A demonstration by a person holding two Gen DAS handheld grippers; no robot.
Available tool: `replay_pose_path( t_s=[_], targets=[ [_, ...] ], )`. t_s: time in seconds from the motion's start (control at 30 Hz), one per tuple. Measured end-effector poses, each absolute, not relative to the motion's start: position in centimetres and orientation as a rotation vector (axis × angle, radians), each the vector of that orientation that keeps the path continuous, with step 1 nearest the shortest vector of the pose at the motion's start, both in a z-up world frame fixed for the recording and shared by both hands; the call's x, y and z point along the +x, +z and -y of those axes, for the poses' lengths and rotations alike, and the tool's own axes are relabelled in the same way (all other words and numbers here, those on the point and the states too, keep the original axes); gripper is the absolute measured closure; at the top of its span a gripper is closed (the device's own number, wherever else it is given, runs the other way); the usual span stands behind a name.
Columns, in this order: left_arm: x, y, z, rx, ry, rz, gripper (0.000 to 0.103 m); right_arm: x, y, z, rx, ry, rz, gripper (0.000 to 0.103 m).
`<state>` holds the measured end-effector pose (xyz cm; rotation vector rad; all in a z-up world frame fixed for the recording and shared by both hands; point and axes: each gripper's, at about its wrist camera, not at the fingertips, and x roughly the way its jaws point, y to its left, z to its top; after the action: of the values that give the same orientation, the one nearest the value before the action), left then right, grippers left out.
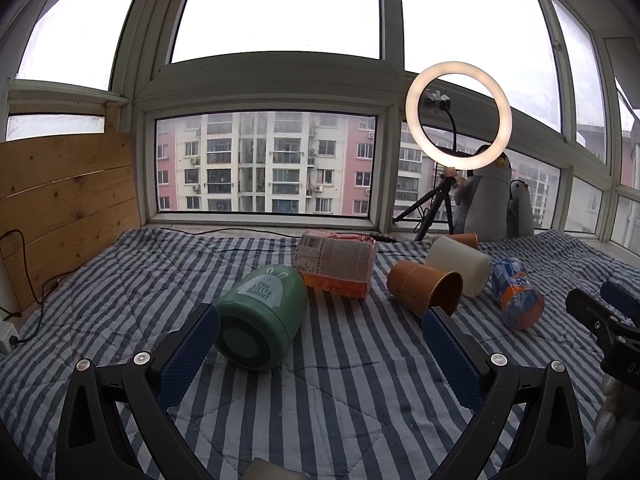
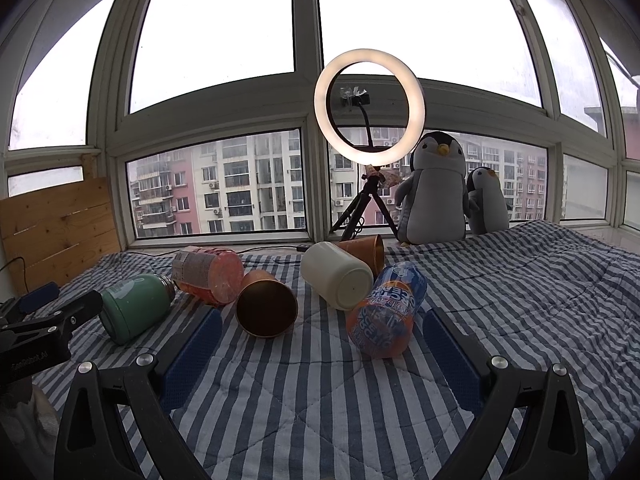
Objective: Flip cup upside down
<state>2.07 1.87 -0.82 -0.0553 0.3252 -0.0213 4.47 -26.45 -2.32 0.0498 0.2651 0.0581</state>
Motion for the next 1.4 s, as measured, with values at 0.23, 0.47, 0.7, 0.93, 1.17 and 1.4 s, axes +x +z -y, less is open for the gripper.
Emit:
replay_pose_path(
  t_s=[0.23, 0.47, 0.7, 0.93, 1.17, 1.4],
  targets=[
    [4.0, -0.3, -5.1, -0.113, 0.003, -0.412, 0.001, 4.7, -2.3, 26.3, 0.051, 0.064, -0.275, 0.004],
    [7.3, 0.6, -9.7, -0.181, -0.002, -0.538, 0.001, 4.8, -2.1, 26.2, 0.051, 0.07, -0.276, 0.003],
    [12.2, -0.1, -13.2, -0.186, 0.039, -0.623, 0.001, 5.0, -2.1, 26.3, 0.063, 0.077, -0.296, 0.003],
    [15.5, -2.1, -17.0, -0.344, 0.029, -0.684, 0.003, 5.3, -2.1, 26.1, 0.063, 0.083, -0.306, 0.003],
    [17.5, -4.2, -19.4, -0.471, -0.023, -0.753, 0.003, 5.6, -2.2, 25.8, 0.062, 0.104, -0.327, 0.003],
    [17.7, -5.1, -18.7, -0.503, -0.085, -0.786, 0.003, 7.5, -1.7, 24.3, 0.087, 0.197, -0.421, 0.003]
  ],
)
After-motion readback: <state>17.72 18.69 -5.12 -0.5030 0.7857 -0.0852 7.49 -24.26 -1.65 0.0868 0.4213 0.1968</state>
